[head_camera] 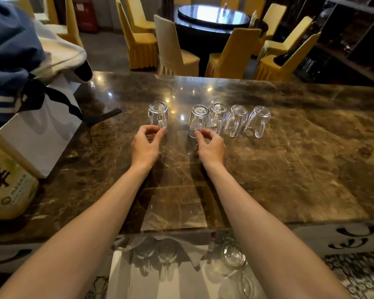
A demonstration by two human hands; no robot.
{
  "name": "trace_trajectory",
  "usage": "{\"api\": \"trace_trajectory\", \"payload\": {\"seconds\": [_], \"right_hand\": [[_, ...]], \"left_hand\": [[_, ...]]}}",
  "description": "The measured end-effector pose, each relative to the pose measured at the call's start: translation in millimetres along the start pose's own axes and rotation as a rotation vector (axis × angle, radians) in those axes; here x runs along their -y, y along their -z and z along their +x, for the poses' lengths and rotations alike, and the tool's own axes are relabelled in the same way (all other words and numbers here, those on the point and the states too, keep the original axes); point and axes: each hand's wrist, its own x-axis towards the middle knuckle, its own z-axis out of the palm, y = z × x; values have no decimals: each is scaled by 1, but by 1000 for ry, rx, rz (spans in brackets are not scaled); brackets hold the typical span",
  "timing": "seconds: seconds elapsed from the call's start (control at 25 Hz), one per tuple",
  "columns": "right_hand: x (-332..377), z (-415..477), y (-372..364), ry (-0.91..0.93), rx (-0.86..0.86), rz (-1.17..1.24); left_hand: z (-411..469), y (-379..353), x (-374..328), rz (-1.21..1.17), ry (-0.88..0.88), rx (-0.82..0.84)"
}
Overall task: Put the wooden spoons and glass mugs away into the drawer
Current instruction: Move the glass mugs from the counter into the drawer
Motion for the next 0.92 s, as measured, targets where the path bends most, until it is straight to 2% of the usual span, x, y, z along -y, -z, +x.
{"api": "trace_trajectory", "payload": {"seconds": [0.12,0.28,0.48,0.92], "right_hand": [[-2,5,-2,7,16,-6],[-4,8,-4,19,56,-14],[2,12,-8,-35,87,35],[15,17,-10,-96,19,-48]], "left_hand": [[9,-3,2,19,24,-14],[14,-7,3,77,36,48],[16,-7,-4,44,25,25],[16,-1,-10,97,10,58]]}}
